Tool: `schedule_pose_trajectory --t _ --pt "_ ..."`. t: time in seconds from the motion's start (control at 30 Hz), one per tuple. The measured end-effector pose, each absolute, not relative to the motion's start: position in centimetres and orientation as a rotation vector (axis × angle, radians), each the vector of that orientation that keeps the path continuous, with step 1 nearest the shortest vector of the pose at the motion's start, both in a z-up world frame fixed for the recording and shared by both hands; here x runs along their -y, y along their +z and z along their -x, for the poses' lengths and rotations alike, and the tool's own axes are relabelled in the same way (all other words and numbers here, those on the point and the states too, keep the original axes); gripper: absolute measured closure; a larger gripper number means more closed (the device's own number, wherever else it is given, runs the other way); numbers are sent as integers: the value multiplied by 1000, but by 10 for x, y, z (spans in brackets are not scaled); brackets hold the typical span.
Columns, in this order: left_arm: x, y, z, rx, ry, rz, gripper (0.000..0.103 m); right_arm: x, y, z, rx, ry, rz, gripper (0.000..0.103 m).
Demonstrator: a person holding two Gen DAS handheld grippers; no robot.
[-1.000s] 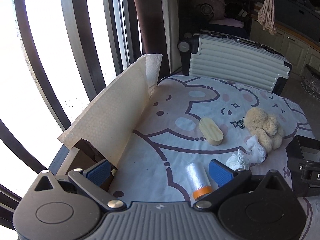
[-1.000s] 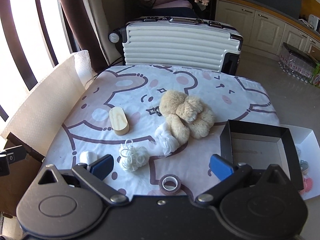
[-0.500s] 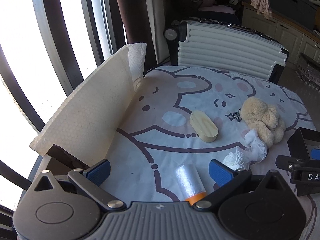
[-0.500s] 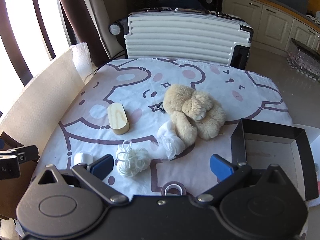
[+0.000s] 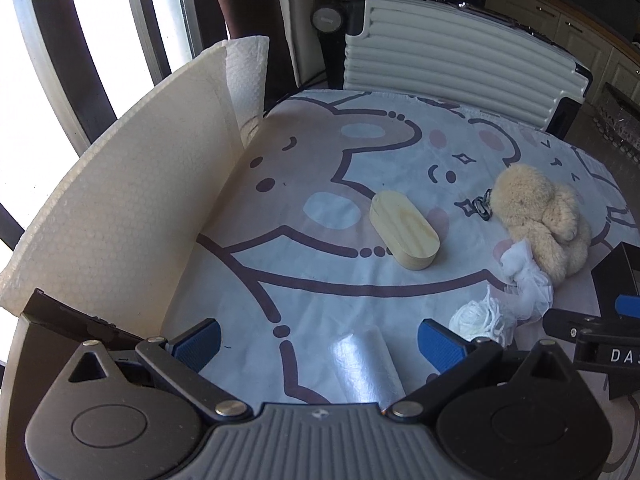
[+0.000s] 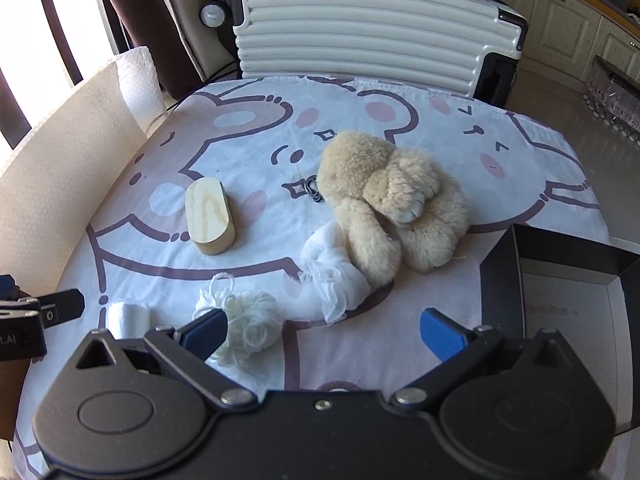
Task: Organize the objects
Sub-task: 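Move the left tool toward the clear film roll while the right tool approaches the brown tape roll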
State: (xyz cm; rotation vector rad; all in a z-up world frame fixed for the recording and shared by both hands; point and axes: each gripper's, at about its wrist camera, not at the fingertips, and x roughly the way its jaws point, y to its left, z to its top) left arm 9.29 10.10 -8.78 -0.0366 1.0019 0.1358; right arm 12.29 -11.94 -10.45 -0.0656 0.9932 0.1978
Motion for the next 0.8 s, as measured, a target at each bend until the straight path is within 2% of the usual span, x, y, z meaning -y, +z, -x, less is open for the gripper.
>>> schedule_pose_trajectory --t 0.43,0.8 --pt "-89 -121 -115 -1102 136 94 0 135 -121 -131 -1045 233 58 0" --pt "-96 -144 -118 -1209 171 222 0 138 -156 -126 -1225 239 135 0"
